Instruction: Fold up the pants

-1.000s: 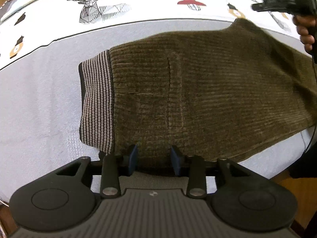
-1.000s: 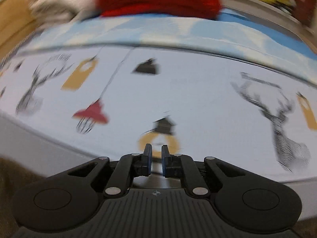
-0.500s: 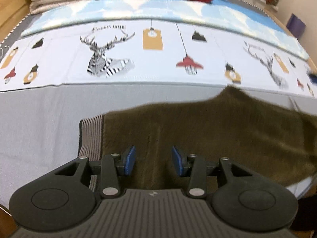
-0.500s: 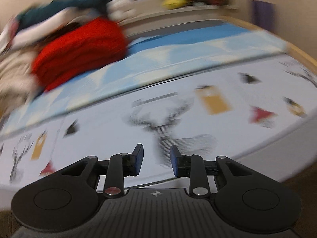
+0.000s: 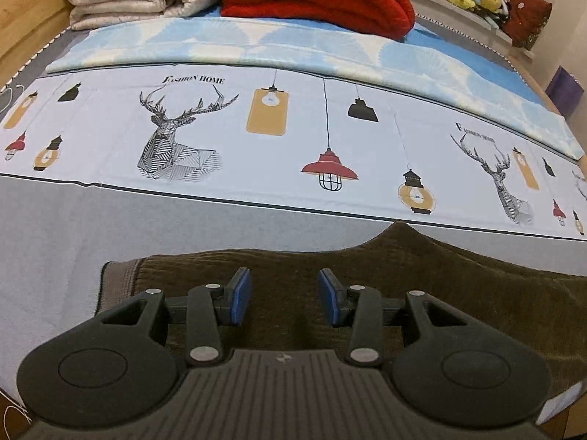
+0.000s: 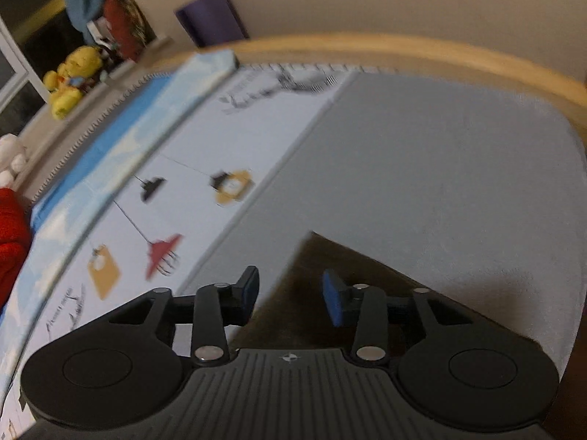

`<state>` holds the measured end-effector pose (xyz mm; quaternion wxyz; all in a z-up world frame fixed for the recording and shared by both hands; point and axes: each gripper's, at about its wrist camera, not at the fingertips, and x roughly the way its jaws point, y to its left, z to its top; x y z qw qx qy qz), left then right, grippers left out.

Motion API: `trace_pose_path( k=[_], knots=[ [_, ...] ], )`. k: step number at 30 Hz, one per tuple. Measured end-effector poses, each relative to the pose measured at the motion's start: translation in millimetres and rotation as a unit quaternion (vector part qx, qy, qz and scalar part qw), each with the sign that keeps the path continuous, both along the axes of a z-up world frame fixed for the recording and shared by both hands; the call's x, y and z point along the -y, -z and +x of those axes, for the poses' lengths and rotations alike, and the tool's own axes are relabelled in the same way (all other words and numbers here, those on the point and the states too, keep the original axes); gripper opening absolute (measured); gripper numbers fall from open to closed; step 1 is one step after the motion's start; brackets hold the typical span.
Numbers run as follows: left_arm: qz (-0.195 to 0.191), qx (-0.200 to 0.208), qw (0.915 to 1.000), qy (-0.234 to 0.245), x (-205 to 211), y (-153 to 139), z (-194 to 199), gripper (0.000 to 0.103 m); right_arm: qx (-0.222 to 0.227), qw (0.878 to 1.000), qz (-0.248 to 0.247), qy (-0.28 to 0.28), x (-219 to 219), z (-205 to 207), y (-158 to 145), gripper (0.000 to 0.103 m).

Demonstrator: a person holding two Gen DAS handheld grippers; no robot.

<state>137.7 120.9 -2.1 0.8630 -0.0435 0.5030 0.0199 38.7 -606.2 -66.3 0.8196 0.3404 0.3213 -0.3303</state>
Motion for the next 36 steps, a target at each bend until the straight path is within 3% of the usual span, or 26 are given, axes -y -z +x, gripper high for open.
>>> trace_pose_path(
  k=[8,13,16,17,18,20,22,25,28,32,36],
  knots=[
    [0.006,-0.013,0.9998,0.011,15,9,11,0.045,-0.024,0.999,-0.024,-0.039,-7,42,18,0.045],
    [0.009,-0.016,0.9998,0.011,14,12,12,0.045,-0.139,0.986,-0.075,-0.044,-24,77,37,0.044],
    [0.011,-0.018,0.9997,0.012,15,13,13,0.045,-0.161,0.982,-0.094,-0.027,-27,80,39,0.028],
    [0.011,-0.018,0.9997,0.014,16,13,13,0.045,-0.157,0.983,-0.094,-0.012,-26,79,37,0.015],
    [0.012,-0.017,0.9997,0.015,16,13,14,0.045,-0.137,0.987,-0.086,0.007,-24,75,32,0.011],
    [0.012,-0.015,0.9997,0.015,16,12,14,0.045,-0.069,0.994,-0.069,0.058,-19,62,16,0.009],
    [0.012,-0.015,0.9997,0.017,17,12,13,0.045,-0.033,0.995,-0.072,0.062,-16,60,9,0.009],
    [0.012,-0.015,0.9995,0.025,19,13,11,0.045,-0.030,0.997,-0.039,0.055,-7,61,21,0.012],
    [0.014,-0.014,0.9992,0.033,18,13,9,0.045,-0.033,0.998,-0.014,0.056,-1,55,24,0.024],
    [0.016,-0.014,0.9994,0.028,11,12,8,0.045,-0.002,0.998,-0.043,0.043,-12,35,-6,0.024],
    [0.005,-0.018,0.9995,0.027,6,12,3,0.045,0.021,0.998,-0.060,0.003,-29,13,-33,0.031]
  ],
)
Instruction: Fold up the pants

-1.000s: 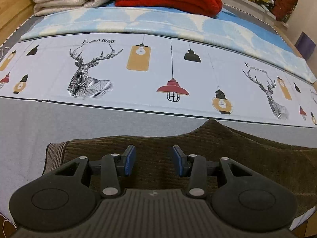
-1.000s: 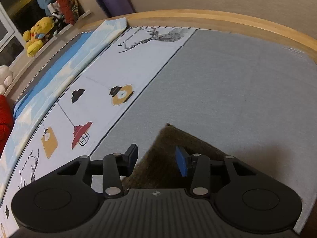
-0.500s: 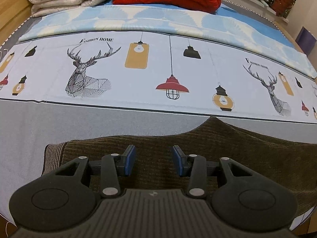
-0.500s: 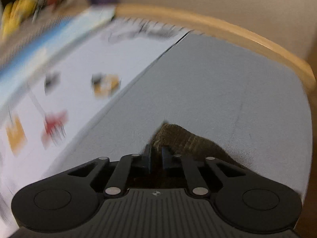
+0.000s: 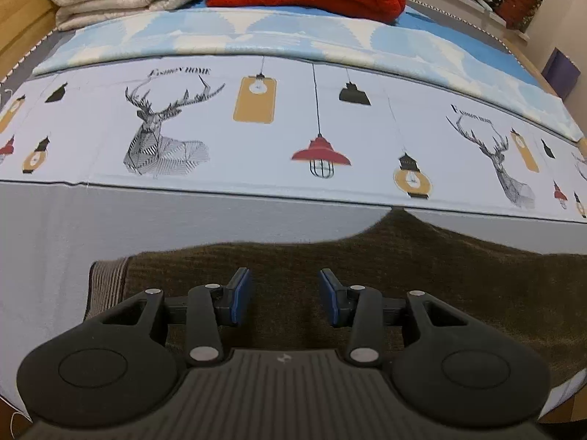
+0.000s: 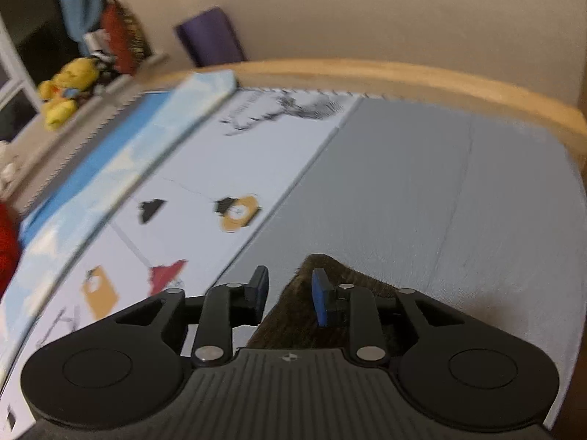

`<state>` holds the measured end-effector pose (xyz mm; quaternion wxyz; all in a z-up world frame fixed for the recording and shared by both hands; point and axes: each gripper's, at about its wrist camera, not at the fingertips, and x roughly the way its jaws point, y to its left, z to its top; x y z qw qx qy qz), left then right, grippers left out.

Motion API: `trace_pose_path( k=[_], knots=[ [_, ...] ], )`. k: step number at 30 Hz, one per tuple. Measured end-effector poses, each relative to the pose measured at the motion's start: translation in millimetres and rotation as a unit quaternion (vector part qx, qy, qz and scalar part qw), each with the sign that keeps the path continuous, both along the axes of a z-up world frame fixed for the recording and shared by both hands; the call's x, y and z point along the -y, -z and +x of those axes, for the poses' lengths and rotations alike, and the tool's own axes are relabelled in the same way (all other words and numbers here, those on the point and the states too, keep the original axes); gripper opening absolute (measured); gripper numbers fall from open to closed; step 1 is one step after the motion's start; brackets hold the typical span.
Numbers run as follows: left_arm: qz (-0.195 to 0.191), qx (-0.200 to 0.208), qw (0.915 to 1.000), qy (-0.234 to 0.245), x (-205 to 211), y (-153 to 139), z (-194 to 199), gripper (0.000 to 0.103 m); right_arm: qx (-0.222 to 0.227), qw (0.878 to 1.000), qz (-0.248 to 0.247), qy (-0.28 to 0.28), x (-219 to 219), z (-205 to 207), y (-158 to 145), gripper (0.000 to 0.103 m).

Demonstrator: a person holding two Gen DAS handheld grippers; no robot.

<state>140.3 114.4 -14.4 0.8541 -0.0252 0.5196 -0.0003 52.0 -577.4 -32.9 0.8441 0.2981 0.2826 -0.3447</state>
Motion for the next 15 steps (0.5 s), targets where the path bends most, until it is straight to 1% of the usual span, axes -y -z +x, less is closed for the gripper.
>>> trace_pose_path(
  k=[4,6,10,11,12,15],
  knots=[
    [0.006,-0.001,0.9996,0.026,8,2,-12,0.045,0.005,0.998,-0.005,-0.061,-22,-21,-21,0.037],
    [0.017,0.002,0.9990,0.042,12,2,-19,0.045,0.002,0.994,-0.011,-0.105,-44,-32,-29,0.041],
    [0.038,0.012,0.9967,0.071,13,1,-33,0.046,-0.021,0.978,-0.021,-0.206,-88,-46,-31,0.041],
    [0.042,0.013,0.9964,0.073,11,1,-36,0.049,-0.029,0.974,-0.021,-0.222,-95,-50,-28,0.041],
    [0.046,0.013,0.9961,0.074,8,2,-38,0.053,-0.039,0.975,-0.019,-0.220,-98,-55,-23,0.041],
    [0.053,0.014,0.9963,0.067,-1,1,-44,0.054,-0.061,0.985,0.010,-0.164,-87,-74,0,0.041]
  ],
)
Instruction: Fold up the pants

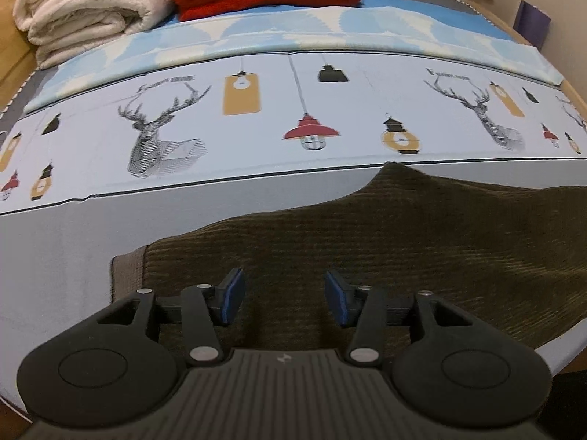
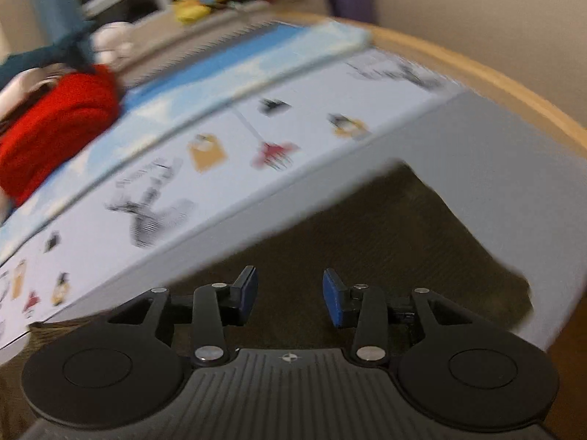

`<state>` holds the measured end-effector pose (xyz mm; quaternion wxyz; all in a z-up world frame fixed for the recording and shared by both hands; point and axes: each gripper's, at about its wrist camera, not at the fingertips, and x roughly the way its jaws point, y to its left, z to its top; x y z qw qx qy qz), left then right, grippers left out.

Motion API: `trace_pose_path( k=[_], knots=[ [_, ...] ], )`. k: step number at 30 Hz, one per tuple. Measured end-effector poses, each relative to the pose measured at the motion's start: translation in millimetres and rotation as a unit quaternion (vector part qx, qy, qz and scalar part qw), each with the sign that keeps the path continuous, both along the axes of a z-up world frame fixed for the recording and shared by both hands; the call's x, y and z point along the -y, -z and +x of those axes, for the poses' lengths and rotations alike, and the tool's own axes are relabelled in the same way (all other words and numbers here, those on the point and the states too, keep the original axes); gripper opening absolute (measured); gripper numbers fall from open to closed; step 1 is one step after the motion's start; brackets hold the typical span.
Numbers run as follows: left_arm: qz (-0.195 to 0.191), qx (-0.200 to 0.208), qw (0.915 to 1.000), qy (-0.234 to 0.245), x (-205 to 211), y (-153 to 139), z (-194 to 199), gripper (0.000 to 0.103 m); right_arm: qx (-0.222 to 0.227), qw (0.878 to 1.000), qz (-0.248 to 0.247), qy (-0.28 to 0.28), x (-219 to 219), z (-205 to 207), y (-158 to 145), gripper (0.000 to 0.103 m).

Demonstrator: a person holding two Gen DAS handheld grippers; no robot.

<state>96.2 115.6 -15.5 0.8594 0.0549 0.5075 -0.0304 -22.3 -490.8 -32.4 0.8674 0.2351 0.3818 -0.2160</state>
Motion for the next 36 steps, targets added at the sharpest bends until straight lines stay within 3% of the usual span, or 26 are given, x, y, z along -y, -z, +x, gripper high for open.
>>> trace_pose_path(
  k=[4,8,10,13,18,23,29,35,36],
  knots=[
    [0.000,0.000,0.9999,-0.010,-13,-2,-3,0.054,-0.062,0.994,0.056,0.072,22,-25,37,0.041],
    [0.000,0.002,0.9999,-0.016,-18,-3,-2,0.054,-0.091,0.988,0.088,0.091,43,-41,58,0.041],
    [-0.003,0.003,0.9998,-0.021,-19,-5,-1,0.054,-0.074,0.985,0.110,0.106,53,-51,60,0.032],
    [-0.006,0.004,0.9998,-0.019,-17,-6,0,0.055,-0.048,0.985,0.096,0.139,62,-67,50,0.032],
    [-0.001,0.010,0.9999,-0.006,-9,-7,3,0.058,0.003,0.962,0.105,0.251,88,-109,39,0.046],
    [0.004,0.008,1.0000,-0.001,0,-5,9,0.058,0.036,0.943,0.185,0.273,103,-120,56,0.050],
    [0.014,0.006,0.9998,0.009,9,-2,9,0.058,0.042,0.926,0.221,0.304,112,-118,69,0.054],
    [0.025,0.003,0.9996,0.011,5,1,8,0.058,0.039,0.935,0.185,0.300,121,-101,74,0.051],
    [0.024,0.003,0.9997,0.009,3,1,8,0.058,0.036,0.937,0.178,0.298,121,-99,74,0.037]
  ],
)
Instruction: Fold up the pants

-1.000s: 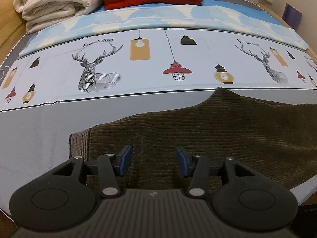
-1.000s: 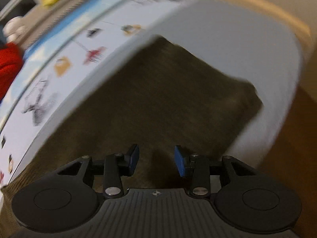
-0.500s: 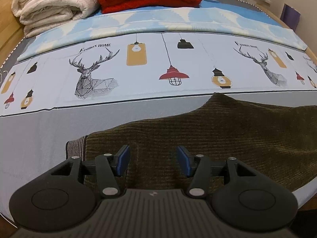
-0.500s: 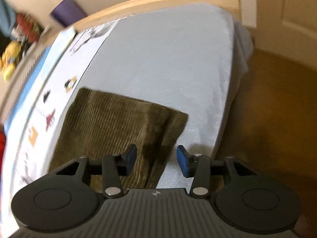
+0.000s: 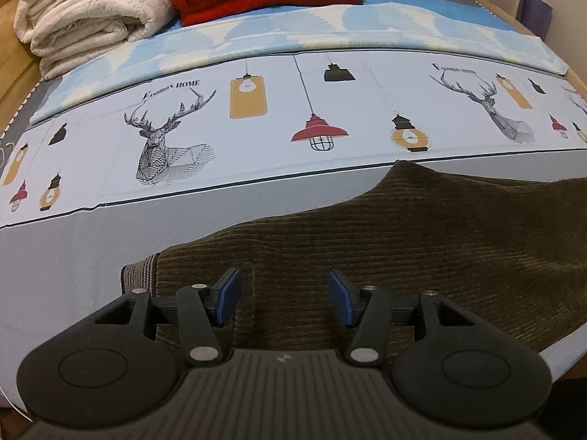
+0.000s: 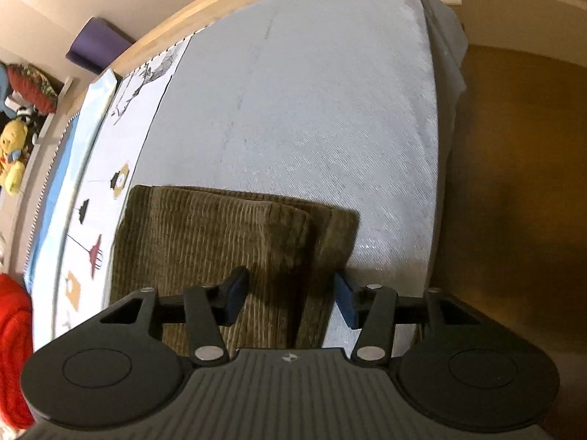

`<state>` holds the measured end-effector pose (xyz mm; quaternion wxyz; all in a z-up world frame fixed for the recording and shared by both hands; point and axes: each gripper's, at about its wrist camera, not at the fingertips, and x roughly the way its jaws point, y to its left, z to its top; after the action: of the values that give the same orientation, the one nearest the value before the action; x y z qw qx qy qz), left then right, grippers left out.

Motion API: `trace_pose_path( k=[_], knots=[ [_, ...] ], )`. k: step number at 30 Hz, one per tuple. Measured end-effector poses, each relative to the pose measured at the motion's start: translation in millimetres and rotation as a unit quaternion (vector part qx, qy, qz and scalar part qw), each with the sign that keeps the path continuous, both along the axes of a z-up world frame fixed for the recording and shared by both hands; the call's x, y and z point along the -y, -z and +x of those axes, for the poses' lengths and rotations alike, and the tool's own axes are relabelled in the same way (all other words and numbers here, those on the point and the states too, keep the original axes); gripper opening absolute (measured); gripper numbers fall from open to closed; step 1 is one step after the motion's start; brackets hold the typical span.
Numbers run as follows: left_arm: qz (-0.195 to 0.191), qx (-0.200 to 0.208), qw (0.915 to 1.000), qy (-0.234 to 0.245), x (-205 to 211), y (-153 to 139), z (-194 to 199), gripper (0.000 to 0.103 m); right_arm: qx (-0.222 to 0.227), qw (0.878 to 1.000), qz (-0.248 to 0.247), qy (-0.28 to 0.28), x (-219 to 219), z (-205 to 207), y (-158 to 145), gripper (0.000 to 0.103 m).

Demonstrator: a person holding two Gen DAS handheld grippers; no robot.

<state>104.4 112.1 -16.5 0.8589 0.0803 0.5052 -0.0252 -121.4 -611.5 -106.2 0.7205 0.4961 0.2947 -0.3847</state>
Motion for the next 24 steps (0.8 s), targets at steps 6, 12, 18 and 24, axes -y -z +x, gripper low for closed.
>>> trace_pose_path(
  k=[6,12,18,24],
  knots=[
    [-0.001,0.002,1.0000,0.002,-2,-2,0,0.058,0.006,0.999,-0.045,-0.005,-11,5,-21,0.011],
    [-0.001,0.003,1.0000,-0.002,-7,-2,-2,0.058,0.052,0.957,-0.251,-0.136,-100,40,-111,0.010],
    [-0.002,0.003,1.0000,-0.006,-14,-4,-5,0.058,0.149,0.817,-0.441,-0.341,-268,70,-171,0.011],
    [-0.005,0.004,0.9999,-0.014,-20,-6,-6,0.058,0.187,0.643,-0.436,-0.601,-426,80,-137,0.018]
  ],
)
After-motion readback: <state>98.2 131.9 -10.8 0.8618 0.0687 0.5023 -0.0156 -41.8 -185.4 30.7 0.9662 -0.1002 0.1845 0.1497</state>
